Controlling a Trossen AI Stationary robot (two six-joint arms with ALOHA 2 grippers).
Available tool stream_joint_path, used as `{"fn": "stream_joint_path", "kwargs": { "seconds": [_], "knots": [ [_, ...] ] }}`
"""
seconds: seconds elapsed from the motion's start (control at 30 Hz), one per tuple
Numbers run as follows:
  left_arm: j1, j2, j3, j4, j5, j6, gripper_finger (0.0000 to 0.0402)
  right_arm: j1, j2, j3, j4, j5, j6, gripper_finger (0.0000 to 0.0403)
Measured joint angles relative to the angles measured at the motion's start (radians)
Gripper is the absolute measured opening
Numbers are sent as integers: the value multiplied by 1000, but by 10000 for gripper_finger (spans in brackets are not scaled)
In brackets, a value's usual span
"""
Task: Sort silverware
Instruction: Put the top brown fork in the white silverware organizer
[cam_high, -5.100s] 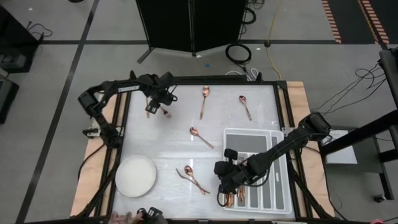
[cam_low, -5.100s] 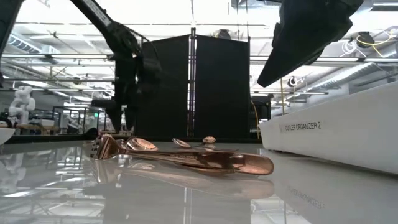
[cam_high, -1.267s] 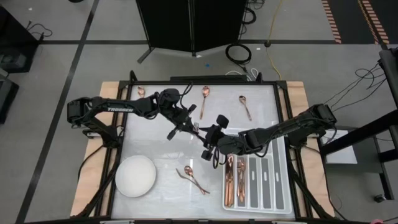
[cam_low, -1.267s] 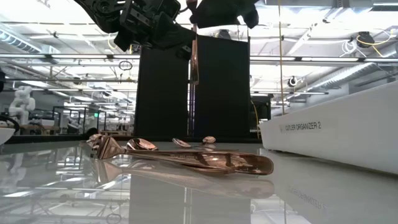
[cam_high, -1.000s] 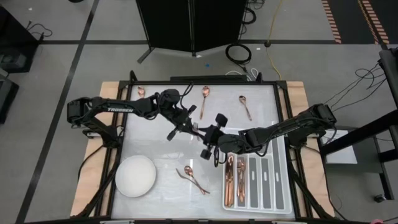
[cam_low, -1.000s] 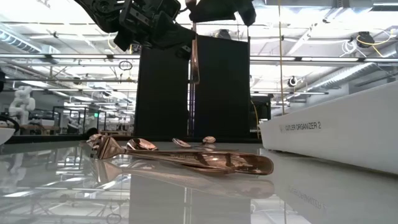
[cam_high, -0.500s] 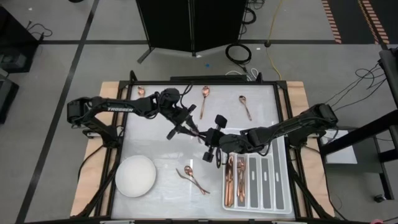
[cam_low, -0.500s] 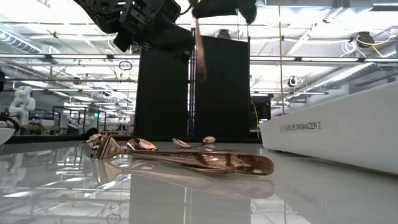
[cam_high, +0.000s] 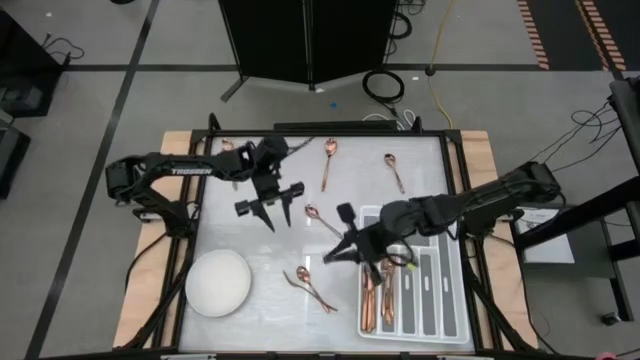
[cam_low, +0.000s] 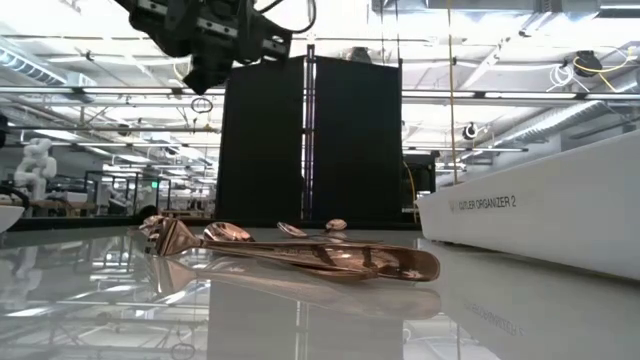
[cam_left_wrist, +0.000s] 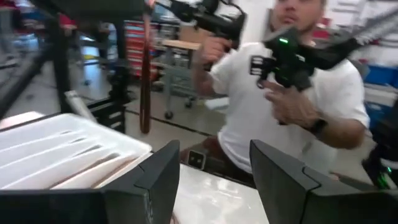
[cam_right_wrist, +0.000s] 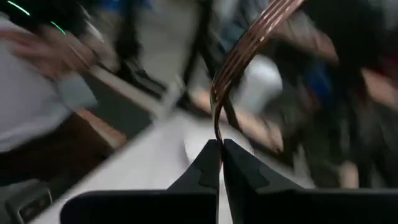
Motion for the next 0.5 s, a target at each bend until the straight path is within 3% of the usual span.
{"fn": "stream_joint_path", "kwargs": {
  "seconds": [0.1,0.2,0.33,0.43,0.5],
  "knots": [
    [-78,44,0,63,2,5,193,-41,14,0,100,-142,-92,0],
    [-151,74,-1,151,-34,-71,193,-86,18,0,121,-194,-102,0],
    [-193,80,-1,209,-118,-187,193,-120,17,0,129,-194,-3,0],
    [-156,57,-1,170,-285,-277,193,-114,17,0,99,-168,148,0],
    [-112,33,-1,106,-389,-296,193,-99,16,0,25,-97,251,0]
  ]
}}
